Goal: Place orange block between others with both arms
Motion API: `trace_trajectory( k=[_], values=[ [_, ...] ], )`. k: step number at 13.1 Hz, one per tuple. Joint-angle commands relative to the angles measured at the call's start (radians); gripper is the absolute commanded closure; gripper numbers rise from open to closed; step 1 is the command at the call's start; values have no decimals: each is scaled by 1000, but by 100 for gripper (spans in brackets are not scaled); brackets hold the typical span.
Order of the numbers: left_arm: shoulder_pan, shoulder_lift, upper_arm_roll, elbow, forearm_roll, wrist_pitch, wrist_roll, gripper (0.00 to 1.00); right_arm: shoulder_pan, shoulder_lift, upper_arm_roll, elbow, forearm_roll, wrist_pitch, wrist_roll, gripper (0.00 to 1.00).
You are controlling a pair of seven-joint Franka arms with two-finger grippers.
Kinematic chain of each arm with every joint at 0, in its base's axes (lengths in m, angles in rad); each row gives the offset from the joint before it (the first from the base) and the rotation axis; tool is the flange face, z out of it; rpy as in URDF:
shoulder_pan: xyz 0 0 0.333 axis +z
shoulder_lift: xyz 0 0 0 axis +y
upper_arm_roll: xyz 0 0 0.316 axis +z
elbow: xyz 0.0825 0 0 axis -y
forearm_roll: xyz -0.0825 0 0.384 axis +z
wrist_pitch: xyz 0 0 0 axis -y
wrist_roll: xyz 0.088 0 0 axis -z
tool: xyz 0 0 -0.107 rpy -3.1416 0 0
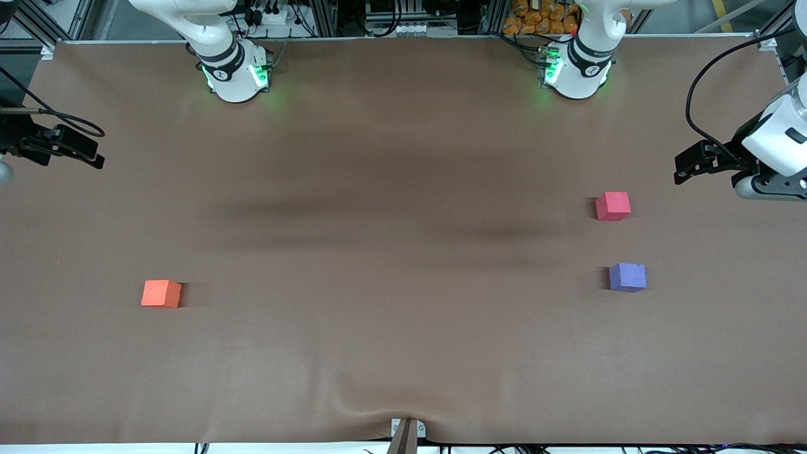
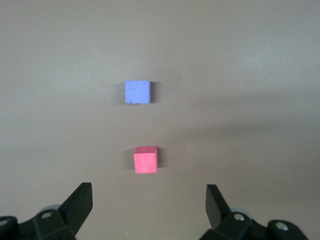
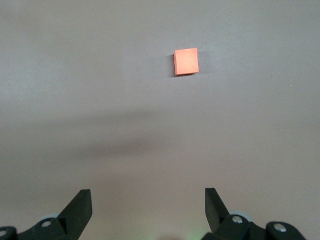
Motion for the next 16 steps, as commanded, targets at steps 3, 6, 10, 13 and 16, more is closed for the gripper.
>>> trace_trajectory(
  k=[3,6,10,13,16],
  values=[
    [11,11,-3,21,14,-14,6,0,-9,-15,8,-17,-1,6,5,0],
    [11,11,-3,18,14,-14,4,0,-9,6,8,-24,-1,20,5,0],
    [9,18,-3,19,14,-14,1,0,-32,29,6,-125,-4,145,-5,0],
    [8,18,-3,21,15,-14,1,0,-70,121,6,-133,-4,223,-62,0],
    [8,18,-3,21,15,-14,3,0,-90,218,6,-135,-4,305,-102,0]
  ],
)
